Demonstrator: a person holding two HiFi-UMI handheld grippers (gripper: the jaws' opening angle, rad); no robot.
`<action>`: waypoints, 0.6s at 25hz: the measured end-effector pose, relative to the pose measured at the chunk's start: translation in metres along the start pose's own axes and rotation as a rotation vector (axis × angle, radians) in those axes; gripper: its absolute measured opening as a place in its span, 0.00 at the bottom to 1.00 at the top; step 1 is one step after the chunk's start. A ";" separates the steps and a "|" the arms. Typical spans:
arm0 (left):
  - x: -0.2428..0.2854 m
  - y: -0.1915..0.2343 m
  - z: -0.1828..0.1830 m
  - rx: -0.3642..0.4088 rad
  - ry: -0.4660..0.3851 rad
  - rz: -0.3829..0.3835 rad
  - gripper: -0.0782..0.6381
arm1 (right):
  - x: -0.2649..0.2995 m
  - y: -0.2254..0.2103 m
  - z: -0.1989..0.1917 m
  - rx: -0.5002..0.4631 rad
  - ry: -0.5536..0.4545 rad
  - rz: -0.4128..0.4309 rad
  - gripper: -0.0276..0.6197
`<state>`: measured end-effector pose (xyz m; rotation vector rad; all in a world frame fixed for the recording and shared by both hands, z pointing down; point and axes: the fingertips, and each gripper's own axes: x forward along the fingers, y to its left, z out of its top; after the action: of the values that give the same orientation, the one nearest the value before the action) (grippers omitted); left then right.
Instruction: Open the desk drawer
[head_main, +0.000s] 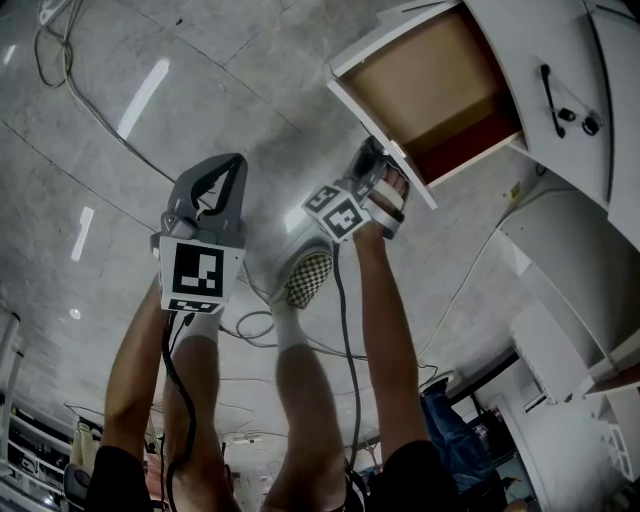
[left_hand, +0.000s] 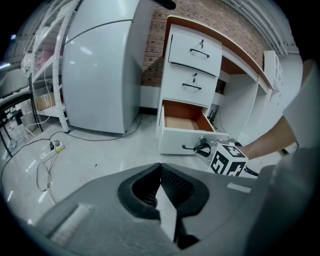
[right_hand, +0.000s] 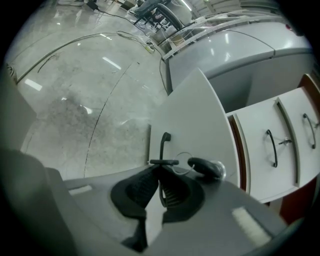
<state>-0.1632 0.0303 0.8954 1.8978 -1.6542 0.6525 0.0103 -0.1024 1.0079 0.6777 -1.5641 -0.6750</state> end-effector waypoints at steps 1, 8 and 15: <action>-0.001 -0.002 0.002 0.004 -0.002 -0.003 0.12 | 0.000 0.000 0.000 -0.002 0.002 0.003 0.07; -0.014 -0.010 0.016 0.035 -0.002 -0.015 0.12 | -0.019 0.004 -0.007 0.036 0.022 0.041 0.18; -0.031 -0.014 0.038 0.044 -0.001 -0.013 0.12 | -0.056 -0.003 -0.010 0.087 -0.002 0.077 0.35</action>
<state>-0.1529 0.0291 0.8453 1.9382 -1.6392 0.6877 0.0251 -0.0631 0.9701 0.6777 -1.6205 -0.5534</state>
